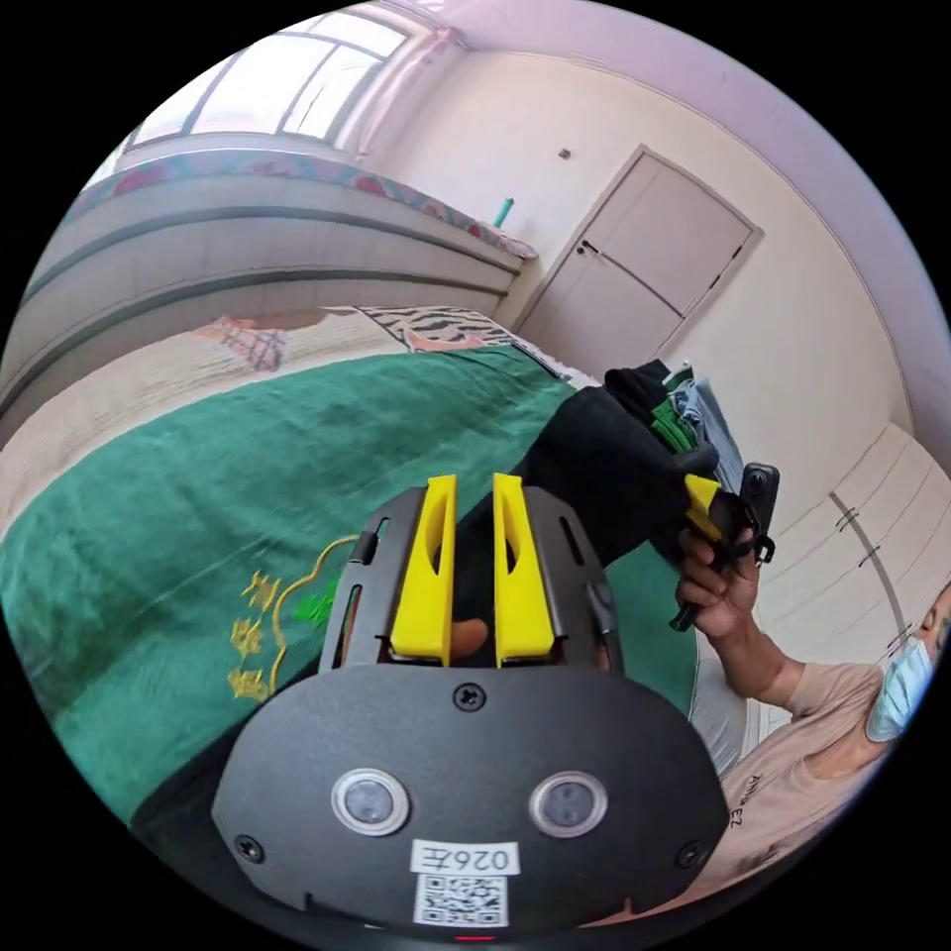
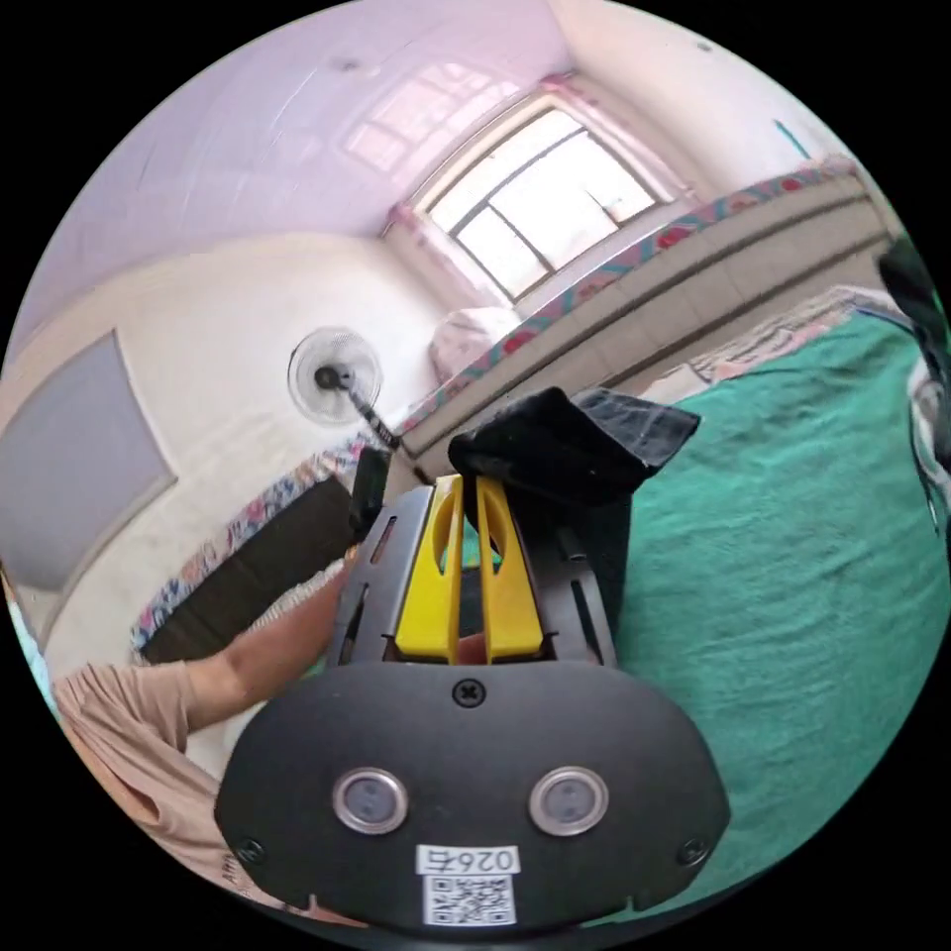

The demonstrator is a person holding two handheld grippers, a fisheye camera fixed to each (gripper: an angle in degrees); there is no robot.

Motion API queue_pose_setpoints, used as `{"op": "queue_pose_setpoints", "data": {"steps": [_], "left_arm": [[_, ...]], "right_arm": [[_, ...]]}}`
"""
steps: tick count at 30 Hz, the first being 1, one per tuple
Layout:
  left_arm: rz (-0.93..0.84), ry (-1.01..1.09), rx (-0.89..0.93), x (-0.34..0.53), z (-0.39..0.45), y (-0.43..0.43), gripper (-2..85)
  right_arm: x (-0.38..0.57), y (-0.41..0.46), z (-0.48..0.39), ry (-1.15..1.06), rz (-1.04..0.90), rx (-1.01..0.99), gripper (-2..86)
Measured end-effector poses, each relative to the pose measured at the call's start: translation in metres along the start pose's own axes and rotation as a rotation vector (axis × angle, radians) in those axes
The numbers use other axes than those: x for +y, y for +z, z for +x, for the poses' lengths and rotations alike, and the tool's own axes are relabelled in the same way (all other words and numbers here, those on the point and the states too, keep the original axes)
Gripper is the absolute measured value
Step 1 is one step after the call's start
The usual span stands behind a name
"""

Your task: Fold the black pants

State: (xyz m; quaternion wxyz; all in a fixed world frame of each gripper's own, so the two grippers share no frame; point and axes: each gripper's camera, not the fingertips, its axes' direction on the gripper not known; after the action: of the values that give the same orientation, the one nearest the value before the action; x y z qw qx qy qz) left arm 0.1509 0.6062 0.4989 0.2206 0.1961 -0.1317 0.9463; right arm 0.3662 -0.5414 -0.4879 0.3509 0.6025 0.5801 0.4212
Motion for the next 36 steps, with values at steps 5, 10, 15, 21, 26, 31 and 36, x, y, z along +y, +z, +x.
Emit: {"op": "queue_pose_setpoints", "data": {"steps": [5,10,15,21,26,31,36], "left_arm": [[0.107,-0.153,-0.131,0.105,-0.054,-0.113,5.2],[0.251,-0.275,-0.229,0.173,-0.065,-0.183,3.4],[0.227,-0.171,-0.179,0.172,-0.033,-0.164,-0.5],[-0.291,0.122,-0.436,0.143,0.001,-0.024,-0.9],[-0.17,-0.038,-0.311,0.131,-0.016,-0.046,-0.9],[-0.033,-0.008,-0.248,0.105,0.012,-0.041,-0.5],[-0.088,0.063,-0.138,0.065,0.029,0.022,7.6]], "right_arm": [[0.054,0.12,-0.06,-0.345,-0.475,0.019,3.1],[0.092,0.172,-0.056,-0.387,-0.642,-0.002,6.7],[0.062,0.146,0.008,-0.164,-0.464,-0.004,4.5],[0.081,0.163,0.095,-0.009,-0.589,0.296,0.2],[0.089,0.159,0.129,0.084,-0.522,0.25,2.1],[0.099,0.152,0.16,0.124,-0.485,0.294,7.5],[0.139,0.192,0.19,0.208,-0.525,0.151,9.2]]}}
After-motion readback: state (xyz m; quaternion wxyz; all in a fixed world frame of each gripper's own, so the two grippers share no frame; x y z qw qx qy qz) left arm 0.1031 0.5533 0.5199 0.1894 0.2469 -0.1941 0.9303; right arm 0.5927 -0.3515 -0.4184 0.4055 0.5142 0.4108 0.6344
